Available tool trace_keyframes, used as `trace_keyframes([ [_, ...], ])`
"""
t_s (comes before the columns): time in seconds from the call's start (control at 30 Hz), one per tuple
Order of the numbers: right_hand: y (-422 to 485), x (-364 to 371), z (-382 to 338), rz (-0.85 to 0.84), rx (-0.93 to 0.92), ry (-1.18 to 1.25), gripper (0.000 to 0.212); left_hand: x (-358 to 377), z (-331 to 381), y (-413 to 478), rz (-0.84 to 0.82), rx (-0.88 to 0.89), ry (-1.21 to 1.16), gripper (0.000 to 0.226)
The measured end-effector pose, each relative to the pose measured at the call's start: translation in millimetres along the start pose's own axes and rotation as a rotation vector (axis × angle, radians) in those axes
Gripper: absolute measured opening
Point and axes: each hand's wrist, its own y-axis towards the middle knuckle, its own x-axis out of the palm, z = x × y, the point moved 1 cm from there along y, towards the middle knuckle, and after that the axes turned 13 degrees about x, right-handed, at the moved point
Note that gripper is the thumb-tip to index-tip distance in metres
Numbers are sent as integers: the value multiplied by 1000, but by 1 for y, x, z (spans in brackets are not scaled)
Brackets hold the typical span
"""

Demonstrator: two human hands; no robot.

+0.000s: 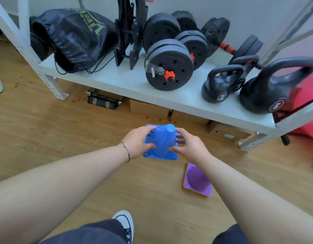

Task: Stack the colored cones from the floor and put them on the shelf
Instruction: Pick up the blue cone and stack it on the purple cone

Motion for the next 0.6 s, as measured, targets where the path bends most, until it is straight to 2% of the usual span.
trace_keyframes([
  [0.3, -30, -76, 57, 37, 56, 39, 65, 28, 86, 48, -127, 90, 47, 62],
  [0.6, -52, -107, 144, 68, 187, 21, 68, 113, 140, 73, -215, 90, -10, 63],
])
